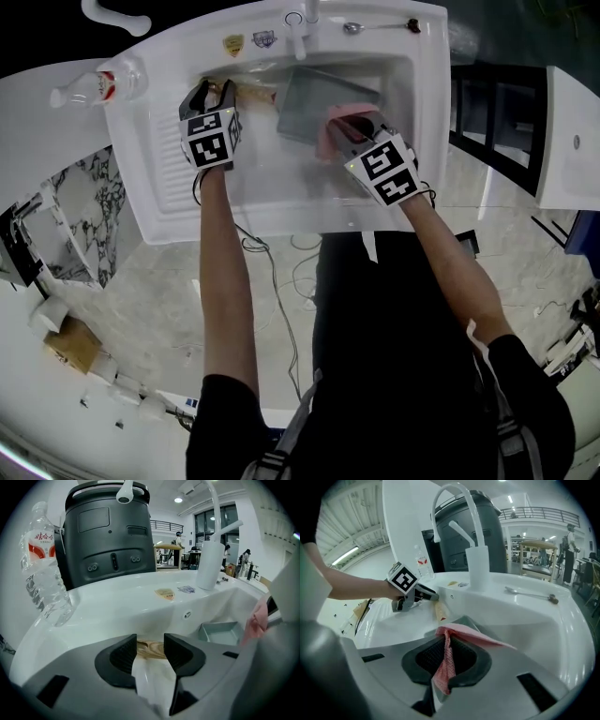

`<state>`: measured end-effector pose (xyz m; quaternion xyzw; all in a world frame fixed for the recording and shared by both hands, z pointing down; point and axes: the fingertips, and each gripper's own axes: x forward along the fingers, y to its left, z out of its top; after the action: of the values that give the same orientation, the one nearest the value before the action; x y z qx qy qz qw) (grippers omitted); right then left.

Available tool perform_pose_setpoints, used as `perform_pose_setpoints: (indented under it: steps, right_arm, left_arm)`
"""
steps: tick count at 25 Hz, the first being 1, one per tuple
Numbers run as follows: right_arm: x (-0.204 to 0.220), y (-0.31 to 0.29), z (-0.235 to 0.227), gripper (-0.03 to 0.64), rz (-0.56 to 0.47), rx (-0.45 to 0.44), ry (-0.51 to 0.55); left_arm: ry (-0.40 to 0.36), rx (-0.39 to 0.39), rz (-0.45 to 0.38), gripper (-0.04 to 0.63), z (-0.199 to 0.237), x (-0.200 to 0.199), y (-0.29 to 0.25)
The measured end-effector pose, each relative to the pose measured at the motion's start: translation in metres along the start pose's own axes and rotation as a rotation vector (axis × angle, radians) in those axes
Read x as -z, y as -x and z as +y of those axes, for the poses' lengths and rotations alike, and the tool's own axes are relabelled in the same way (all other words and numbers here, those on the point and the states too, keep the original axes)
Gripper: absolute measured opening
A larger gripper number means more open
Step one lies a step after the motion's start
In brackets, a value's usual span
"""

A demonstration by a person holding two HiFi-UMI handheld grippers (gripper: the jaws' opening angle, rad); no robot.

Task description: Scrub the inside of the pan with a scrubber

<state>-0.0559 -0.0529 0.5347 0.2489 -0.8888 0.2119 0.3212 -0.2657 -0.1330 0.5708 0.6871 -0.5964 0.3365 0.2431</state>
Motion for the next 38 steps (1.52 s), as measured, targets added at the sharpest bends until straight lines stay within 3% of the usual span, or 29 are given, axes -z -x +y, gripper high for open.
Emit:
perform_pose_setpoints:
  steps: [7,21,30,38]
  right_arm:
    - [0.020,-0.047,0.010,0.044,0.066,-0.074,0.047]
    - [0.044,-0.116,0.026,0.044,0.134,-0.133,0.081]
    - [0.034,-0.134,0.025,0.044,0.096,-0.119,0.073]
    - [0.022,-0.140,0.008,0.044,0.060,-0.034,0.141]
  left_arm:
    - [0.007,-0.021,0.005,0.186,0.000,-0.001,-0.001]
    - [-0.007,-0.003,0.050,0.186,-0.001,0.000,-0.002]
    - [-0.014,-0.007,0.058,0.184,-0.002,0.000,-0.003]
    - [-0.012,-0.001,0.079,0.181,-0.003,0.000,-0.003]
